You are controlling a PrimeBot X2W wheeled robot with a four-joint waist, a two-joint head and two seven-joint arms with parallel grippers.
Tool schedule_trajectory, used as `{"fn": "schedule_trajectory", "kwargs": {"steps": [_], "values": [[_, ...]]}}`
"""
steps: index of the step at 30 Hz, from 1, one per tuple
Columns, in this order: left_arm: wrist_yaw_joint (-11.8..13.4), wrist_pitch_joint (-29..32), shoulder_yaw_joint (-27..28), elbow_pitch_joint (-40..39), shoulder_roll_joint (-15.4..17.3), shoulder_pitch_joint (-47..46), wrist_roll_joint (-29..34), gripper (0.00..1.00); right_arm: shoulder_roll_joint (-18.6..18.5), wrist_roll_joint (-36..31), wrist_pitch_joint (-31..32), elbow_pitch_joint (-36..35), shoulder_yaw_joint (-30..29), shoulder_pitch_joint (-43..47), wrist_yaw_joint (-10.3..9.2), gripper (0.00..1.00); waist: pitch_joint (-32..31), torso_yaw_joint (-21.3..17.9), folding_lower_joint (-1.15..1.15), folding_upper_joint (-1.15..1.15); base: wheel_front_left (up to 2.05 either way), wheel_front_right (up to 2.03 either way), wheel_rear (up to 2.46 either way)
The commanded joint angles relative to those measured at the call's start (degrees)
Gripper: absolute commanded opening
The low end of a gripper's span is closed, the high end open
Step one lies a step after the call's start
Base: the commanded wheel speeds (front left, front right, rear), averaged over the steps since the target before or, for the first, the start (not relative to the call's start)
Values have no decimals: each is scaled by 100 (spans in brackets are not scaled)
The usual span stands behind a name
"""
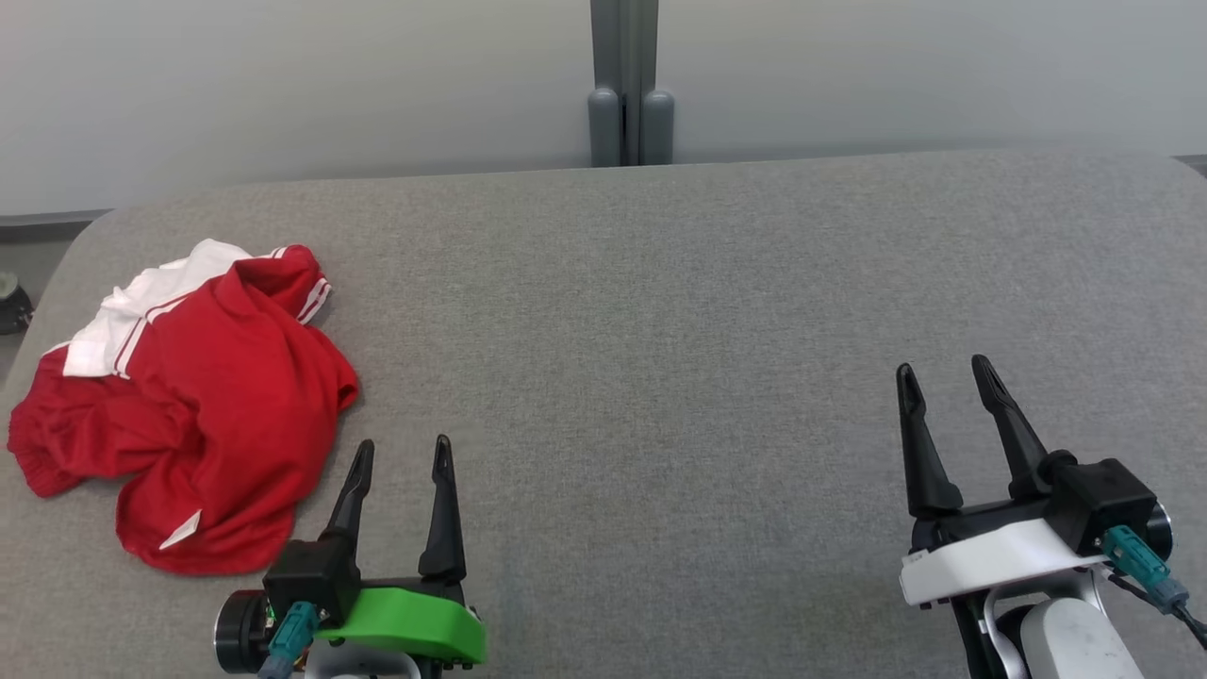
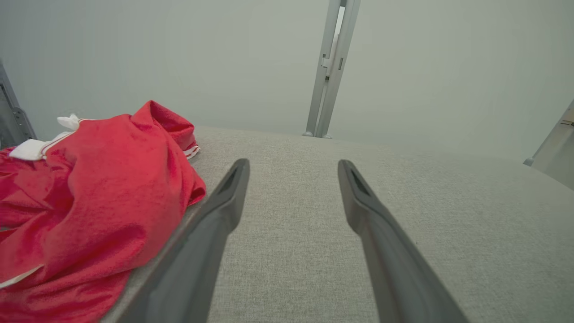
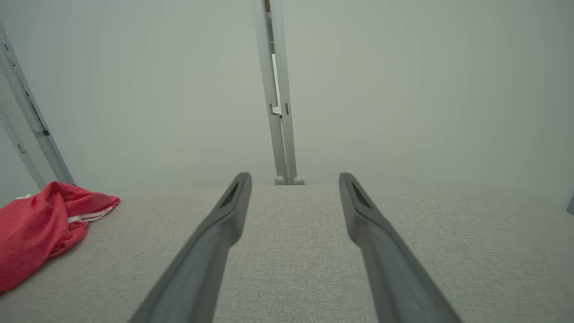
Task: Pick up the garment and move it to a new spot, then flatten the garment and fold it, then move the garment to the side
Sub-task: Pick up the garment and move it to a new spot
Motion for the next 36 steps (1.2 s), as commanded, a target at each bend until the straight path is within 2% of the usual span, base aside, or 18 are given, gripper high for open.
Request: {"fn": "schedule_trajectory", "kwargs": {"steps": [1,12,23,31,36], "values": [[38,-6,31,12,26,-66,58,100,-13,41,-18,24,36,90,3,100,10,148,0,0,0,0,0],[141,-5,183,79,24,-3,162,100,-15,122,-18,128,475,116,3,100,-50,1202,0,0,0,0,0],[199,-5,343,26,23,32,-5,100,-15,220,-18,299,808,-4,3,100,-6,2205,0,0,0,0,0],[248,-6,439,-63,21,126,4,100,-16,276,-18,340,961,-20,3,100,1,2604,0,0,0,0,0],[152,-6,555,-169,22,149,-202,100,-16,281,-18,347,1002,-36,3,100,21,2672,0,0,0,0,0]]}}
